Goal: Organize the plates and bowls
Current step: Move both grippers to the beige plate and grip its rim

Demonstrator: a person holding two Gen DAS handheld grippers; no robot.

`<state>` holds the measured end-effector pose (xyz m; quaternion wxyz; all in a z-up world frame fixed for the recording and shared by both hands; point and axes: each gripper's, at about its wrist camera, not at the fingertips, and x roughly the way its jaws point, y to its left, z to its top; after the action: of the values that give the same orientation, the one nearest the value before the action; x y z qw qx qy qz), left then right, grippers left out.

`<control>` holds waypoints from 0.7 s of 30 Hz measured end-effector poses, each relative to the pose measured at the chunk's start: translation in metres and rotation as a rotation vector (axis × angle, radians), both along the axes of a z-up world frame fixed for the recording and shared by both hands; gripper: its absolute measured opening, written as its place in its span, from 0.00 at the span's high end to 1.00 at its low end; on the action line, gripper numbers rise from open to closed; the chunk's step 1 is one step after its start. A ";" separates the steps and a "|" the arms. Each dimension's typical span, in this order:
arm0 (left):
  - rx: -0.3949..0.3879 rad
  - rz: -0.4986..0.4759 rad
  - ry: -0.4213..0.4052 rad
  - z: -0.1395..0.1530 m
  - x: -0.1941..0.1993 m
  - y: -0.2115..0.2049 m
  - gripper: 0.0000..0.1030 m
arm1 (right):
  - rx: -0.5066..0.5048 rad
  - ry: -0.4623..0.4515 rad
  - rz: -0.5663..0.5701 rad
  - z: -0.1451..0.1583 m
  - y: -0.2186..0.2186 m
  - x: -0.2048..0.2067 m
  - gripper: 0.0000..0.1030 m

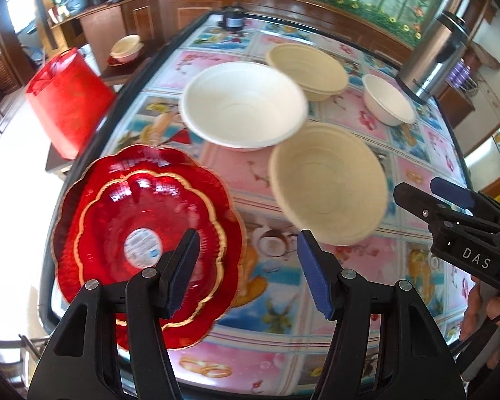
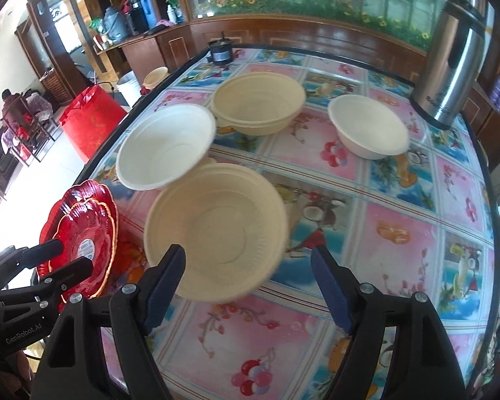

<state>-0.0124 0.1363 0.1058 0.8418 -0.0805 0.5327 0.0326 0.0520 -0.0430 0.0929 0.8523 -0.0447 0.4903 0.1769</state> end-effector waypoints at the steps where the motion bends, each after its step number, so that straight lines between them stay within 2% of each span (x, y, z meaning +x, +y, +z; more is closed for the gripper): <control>1: -0.001 -0.011 0.002 0.000 0.002 -0.004 0.41 | 0.001 0.002 -0.007 0.000 -0.003 0.001 0.25; 12: -0.044 -0.069 0.049 -0.013 0.032 -0.027 0.41 | 0.014 0.023 -0.069 -0.004 -0.030 0.000 0.25; 21: -0.097 -0.076 0.109 -0.031 0.062 -0.029 0.41 | 0.034 0.073 -0.050 -0.016 -0.031 0.010 0.27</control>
<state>0.0496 0.1076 0.0747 0.8074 -0.0990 0.5813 -0.0208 0.0624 -0.0743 0.0768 0.8385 -0.0116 0.5189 0.1655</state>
